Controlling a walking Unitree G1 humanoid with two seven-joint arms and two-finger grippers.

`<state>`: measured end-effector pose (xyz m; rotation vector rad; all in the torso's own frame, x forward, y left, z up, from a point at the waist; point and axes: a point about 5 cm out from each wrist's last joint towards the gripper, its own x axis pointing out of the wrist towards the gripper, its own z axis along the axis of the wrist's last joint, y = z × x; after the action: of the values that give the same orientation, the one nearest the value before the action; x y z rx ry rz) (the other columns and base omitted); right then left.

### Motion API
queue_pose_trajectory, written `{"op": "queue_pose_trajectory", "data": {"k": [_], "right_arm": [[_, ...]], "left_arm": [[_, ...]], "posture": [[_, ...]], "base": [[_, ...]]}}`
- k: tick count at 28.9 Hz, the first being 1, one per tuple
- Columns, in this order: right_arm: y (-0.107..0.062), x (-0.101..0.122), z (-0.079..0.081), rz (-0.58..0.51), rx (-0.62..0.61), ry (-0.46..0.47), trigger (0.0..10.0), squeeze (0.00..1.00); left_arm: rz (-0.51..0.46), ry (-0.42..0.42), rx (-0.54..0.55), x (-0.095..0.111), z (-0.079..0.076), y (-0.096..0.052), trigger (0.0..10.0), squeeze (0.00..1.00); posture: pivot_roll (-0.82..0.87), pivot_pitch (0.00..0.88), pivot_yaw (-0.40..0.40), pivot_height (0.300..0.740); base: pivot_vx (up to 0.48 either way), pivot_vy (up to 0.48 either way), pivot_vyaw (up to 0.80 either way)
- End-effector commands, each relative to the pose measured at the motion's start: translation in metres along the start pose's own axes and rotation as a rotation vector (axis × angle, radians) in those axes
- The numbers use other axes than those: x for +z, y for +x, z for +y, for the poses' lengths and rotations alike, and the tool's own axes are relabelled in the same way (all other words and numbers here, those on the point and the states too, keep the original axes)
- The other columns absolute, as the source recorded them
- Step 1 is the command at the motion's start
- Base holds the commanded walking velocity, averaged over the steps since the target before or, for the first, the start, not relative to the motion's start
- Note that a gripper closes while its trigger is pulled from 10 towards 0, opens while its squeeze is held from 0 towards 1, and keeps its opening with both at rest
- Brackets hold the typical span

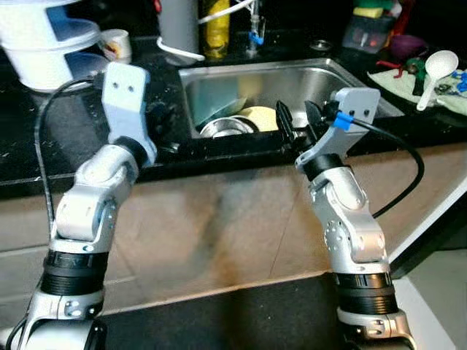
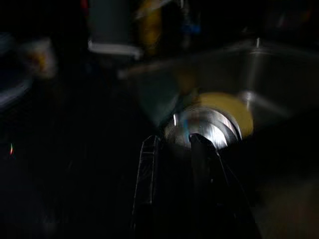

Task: Kitchen organization

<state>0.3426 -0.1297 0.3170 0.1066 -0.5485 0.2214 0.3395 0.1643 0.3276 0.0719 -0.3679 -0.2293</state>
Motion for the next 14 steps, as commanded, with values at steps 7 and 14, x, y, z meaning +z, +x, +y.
{"op": "queue_pose_trajectory", "data": {"k": [7,14], "right_arm": [[-0.007,-0.002,0.003,0.028,0.027,0.019,10.0,0.00],[-0.024,-0.022,0.013,0.132,0.096,0.038,10.0,0.00]], "left_arm": [[0.143,-0.029,0.064,-0.027,0.005,-0.015,10.0,0.00],[0.269,-0.015,0.147,-0.055,0.019,-0.037,10.0,0.00]], "posture": [[0.03,0.239,-0.009,0.740],[0.04,0.244,-0.020,0.740]], "base": [[0.000,0.000,0.00],[0.000,0.000,0.00]]}}
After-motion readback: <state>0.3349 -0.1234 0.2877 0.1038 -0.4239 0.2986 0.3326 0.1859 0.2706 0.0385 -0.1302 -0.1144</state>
